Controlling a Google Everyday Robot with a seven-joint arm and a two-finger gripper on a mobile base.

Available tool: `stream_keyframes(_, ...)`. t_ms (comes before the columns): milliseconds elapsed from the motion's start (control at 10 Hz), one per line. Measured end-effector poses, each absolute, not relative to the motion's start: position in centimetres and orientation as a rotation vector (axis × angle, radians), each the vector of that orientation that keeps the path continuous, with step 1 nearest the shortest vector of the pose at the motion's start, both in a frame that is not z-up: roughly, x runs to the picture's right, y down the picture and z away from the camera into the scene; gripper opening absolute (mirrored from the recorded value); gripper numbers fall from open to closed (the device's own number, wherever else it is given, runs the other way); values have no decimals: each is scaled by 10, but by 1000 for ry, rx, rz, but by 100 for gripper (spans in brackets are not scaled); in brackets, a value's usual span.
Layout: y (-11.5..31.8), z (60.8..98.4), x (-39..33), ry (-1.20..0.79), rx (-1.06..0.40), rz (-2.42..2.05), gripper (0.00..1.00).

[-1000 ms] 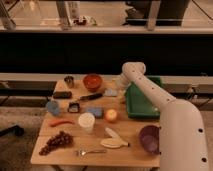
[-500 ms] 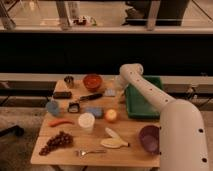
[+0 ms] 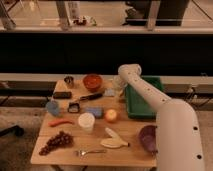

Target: Place towel in plastic cup

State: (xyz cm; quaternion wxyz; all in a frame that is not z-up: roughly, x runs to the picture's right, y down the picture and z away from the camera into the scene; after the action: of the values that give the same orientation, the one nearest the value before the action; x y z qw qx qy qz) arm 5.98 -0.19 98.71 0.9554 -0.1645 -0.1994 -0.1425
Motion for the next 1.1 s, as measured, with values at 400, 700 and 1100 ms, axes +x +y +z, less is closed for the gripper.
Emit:
stream_keyframes(400,-9,996,70,-388,-328,-274,80)
stream_keyframes(700,-7,1002,71,-384,-340,-271,80)
stream_keyframes(1100,-4,1011,73,-379,-356,-265,80)
